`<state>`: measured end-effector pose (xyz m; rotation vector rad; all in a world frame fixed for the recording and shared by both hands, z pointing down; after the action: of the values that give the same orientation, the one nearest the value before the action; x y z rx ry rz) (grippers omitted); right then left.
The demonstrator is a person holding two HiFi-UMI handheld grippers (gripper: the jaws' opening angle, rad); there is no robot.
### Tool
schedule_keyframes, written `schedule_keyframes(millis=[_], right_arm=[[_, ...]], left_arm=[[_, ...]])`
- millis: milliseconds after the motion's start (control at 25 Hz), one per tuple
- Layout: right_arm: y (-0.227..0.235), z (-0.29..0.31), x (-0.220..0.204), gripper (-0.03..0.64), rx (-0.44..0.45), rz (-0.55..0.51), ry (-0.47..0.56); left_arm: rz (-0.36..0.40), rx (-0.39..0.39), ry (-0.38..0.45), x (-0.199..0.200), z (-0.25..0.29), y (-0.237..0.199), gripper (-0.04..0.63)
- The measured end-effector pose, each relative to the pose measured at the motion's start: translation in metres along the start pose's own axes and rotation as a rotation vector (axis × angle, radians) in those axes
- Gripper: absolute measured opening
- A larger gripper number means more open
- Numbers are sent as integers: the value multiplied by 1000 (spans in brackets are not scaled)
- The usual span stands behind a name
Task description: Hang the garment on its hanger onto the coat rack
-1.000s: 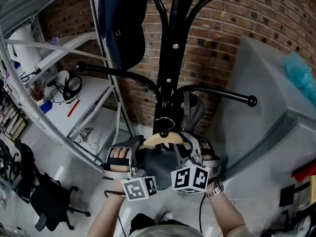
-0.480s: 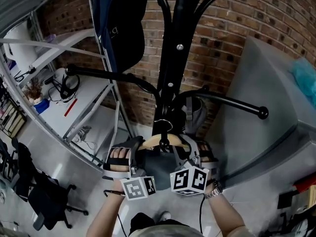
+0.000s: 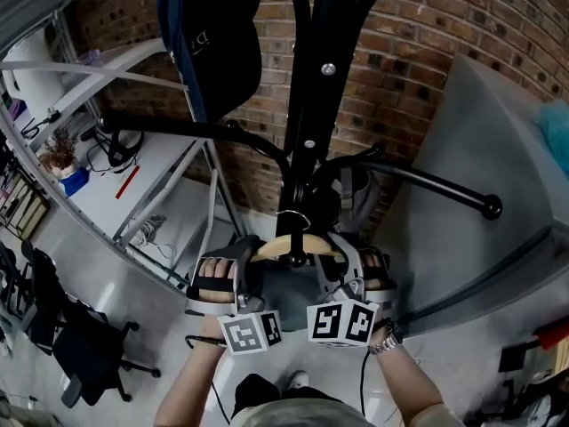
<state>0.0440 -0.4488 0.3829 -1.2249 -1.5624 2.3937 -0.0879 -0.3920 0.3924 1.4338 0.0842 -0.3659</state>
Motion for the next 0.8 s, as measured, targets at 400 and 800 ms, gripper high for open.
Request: schedule_keyframes(millis=[400,800], right_arm=[[0,-7,-1,122,-22,30,36],[2,-45,-6,222,-104,106,131]], left_arm=[[-127,-29,57,2,-8,-1,156],[-305,192,106,0,-47,6,187]])
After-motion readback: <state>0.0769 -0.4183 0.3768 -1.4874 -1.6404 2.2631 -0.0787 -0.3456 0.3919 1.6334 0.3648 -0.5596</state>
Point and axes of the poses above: the fingertips, and each gripper's own axes: z forward along the fingers, y to its right, x out of its top, the point moved 10 cm from there along -z, backward along the fingers
